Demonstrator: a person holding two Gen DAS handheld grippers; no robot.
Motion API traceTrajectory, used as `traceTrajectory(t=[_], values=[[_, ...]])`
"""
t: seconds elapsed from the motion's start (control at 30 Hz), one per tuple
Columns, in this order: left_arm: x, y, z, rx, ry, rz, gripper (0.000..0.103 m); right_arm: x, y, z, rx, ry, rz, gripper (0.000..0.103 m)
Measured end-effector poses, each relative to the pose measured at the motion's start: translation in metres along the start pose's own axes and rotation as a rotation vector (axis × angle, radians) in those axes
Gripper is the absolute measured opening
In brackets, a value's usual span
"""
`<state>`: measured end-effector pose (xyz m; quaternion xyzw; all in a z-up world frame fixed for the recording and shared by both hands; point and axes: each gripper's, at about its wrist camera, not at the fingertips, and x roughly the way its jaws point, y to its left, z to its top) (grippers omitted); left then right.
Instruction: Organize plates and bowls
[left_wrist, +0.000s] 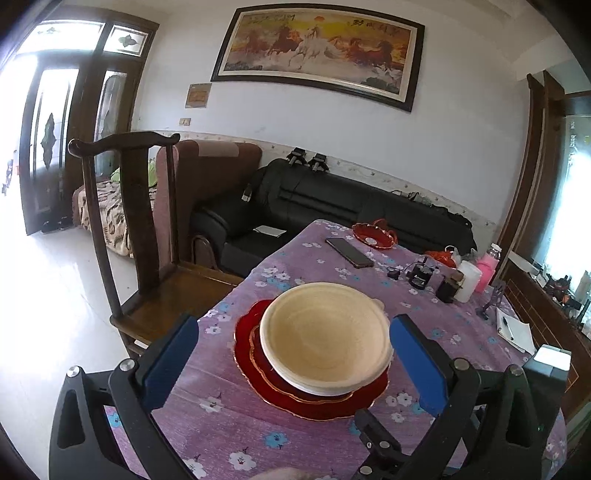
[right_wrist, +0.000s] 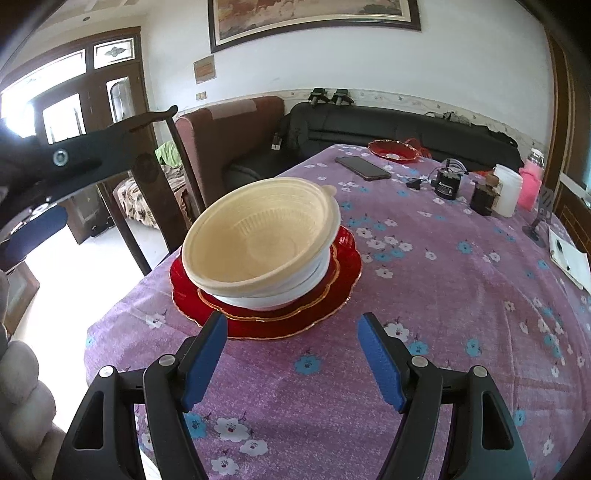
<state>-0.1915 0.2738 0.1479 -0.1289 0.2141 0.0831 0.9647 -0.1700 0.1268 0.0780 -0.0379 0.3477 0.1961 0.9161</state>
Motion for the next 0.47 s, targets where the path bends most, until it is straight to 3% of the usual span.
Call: traceTrajectory(t=[0.3, 0.47], values=[[0.014, 0.012, 0.001, -0.005, 0.032, 0.054, 0.103, 0.013, 0.005, 0.006, -0.007, 0.027, 0.010, 0.077], [0.022, 0.013, 0.000, 0.004, 0.087, 0.105, 0.103, 0.014, 0.004, 0.009, -0.005, 0.026, 0.031, 0.077]])
